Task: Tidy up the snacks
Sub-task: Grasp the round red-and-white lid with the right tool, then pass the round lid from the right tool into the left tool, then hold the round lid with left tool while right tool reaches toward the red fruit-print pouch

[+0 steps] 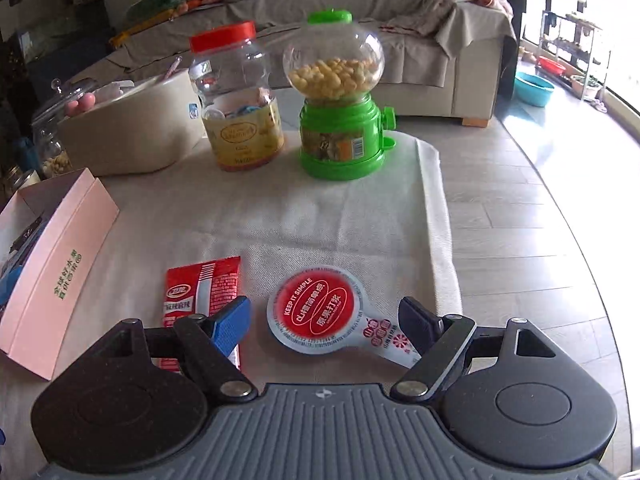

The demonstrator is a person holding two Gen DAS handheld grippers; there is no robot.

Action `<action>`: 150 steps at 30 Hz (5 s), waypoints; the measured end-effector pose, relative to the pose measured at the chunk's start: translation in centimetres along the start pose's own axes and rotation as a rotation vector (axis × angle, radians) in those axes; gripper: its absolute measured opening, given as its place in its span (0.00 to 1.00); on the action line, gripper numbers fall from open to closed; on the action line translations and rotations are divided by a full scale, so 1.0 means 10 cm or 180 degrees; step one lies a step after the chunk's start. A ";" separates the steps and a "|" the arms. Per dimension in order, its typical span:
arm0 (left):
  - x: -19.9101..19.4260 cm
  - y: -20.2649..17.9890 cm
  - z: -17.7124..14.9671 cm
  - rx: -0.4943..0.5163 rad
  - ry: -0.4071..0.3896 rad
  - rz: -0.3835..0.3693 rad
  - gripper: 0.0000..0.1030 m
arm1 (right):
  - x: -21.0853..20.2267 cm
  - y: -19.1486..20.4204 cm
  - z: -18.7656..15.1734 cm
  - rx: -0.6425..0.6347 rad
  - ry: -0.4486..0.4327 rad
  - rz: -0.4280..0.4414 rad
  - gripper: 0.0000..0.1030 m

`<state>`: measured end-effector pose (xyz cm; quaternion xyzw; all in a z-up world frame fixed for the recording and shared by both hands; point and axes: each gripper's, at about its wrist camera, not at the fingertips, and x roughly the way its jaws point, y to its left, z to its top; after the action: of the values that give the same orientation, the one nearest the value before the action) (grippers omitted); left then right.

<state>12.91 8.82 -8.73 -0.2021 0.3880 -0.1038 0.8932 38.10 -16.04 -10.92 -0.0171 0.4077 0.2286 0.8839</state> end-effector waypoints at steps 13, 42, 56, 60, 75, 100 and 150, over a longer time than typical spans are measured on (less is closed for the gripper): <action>0.42 -0.33 0.30 0.0441 -0.0134 -0.0251 0.40 | 0.02 -0.30 -0.10 0.0380 0.0140 0.0544 0.79; 0.33 -0.19 -0.06 0.0312 0.0047 -0.0252 0.38 | -0.80 0.23 -0.56 -0.0053 -0.0036 0.0420 0.09; 0.22 -0.27 -0.07 0.0425 0.0043 0.0054 0.38 | 0.16 0.12 -0.02 -0.0033 -0.0045 -0.0213 0.67; 0.19 -0.17 -0.06 0.0332 0.0020 -0.0002 0.38 | 0.17 0.14 -0.01 -0.0083 0.0025 -0.0112 0.36; 0.04 -0.05 -0.17 0.0135 -0.0048 -0.0089 0.38 | -1.17 0.65 -0.31 -0.0091 -0.0123 0.0800 0.14; 0.20 -0.28 -0.27 0.0157 0.0217 -0.0157 0.39 | -1.31 0.96 -1.66 -0.0245 -0.0145 0.0186 0.67; 0.36 -0.90 -0.52 0.1358 0.0246 0.0512 0.42 | -1.30 0.73 -2.05 0.0151 -0.0648 -0.0461 0.86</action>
<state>11.23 -1.92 -10.32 0.0270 0.4060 -0.1195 0.9056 13.12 -19.07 -13.97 -0.0023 0.3189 0.1551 0.9350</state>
